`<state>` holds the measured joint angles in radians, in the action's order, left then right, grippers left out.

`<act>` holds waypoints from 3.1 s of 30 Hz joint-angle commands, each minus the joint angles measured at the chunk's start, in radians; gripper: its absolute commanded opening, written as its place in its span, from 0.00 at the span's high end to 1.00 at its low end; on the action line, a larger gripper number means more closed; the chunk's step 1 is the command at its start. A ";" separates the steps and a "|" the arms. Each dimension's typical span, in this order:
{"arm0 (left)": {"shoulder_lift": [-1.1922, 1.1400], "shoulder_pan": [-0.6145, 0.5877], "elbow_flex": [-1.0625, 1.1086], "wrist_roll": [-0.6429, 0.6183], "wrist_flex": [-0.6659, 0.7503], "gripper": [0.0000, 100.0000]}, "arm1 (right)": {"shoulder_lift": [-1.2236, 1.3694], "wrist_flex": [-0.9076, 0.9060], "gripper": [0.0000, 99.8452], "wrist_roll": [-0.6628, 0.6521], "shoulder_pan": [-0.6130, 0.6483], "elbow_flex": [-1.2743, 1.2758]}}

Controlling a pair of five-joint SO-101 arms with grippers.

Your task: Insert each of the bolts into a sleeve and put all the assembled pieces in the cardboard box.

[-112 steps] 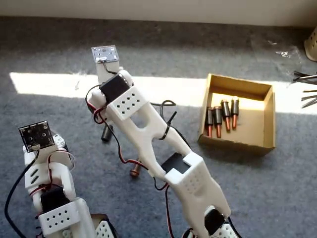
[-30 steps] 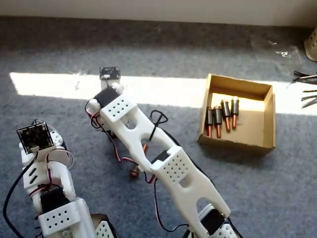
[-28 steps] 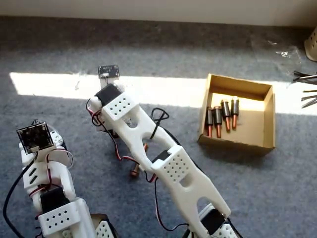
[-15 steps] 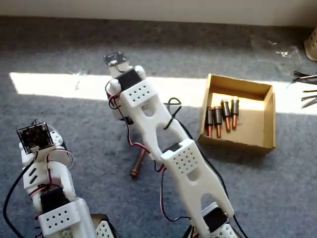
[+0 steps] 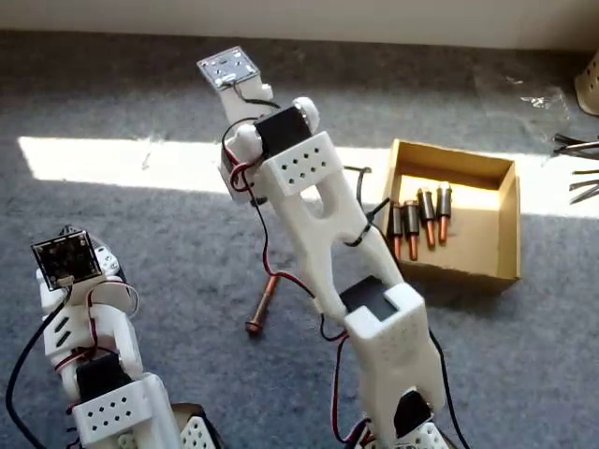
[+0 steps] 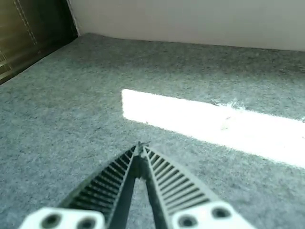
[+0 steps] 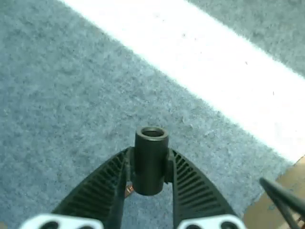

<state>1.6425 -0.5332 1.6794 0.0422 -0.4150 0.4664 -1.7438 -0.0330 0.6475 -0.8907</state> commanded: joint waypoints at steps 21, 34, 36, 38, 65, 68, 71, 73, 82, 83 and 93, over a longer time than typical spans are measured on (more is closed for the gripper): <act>0.005 0.021 0.025 0.003 0.017 0.99 | -0.565 0.311 0.97 -0.311 -0.174 0.986; 0.005 0.021 0.025 0.002 0.017 0.99 | -0.773 0.644 0.97 -0.310 -0.173 1.446; 0.005 0.021 0.025 0.002 0.017 0.99 | -0.794 0.690 0.97 -0.305 -0.173 1.503; 0.005 0.021 0.025 0.002 0.017 0.99 | -0.817 0.727 0.97 -0.305 -0.173 1.546; 0.010 0.179 -0.122 0.008 -0.284 0.99 | -1.543 0.868 0.97 -0.222 -0.170 1.963; 0.010 0.252 -0.154 0.080 -0.330 0.99 | -1.572 0.917 0.97 -0.155 -0.170 2.017; 0.010 0.314 -0.163 0.109 -0.342 0.99 | -1.587 0.938 0.97 -0.144 -0.171 2.046; 0.002 0.348 -0.180 0.110 -0.350 0.99 | -1.590 0.937 0.97 -0.137 -0.171 2.049; 0.001 0.516 -0.349 0.112 -0.496 0.99 | -1.661 0.941 0.97 -0.058 -0.174 2.115; -0.001 0.532 -0.360 0.114 -0.493 0.99 | -1.693 0.949 0.97 -0.058 -0.174 2.135; -0.036 0.544 -0.526 0.114 -0.497 0.99 | -2.023 0.966 0.97 -0.058 -0.206 2.304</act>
<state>1.6425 -0.0084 1.2467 0.1481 -0.9076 -1.4914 -0.8017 -0.0990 0.4664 1.4108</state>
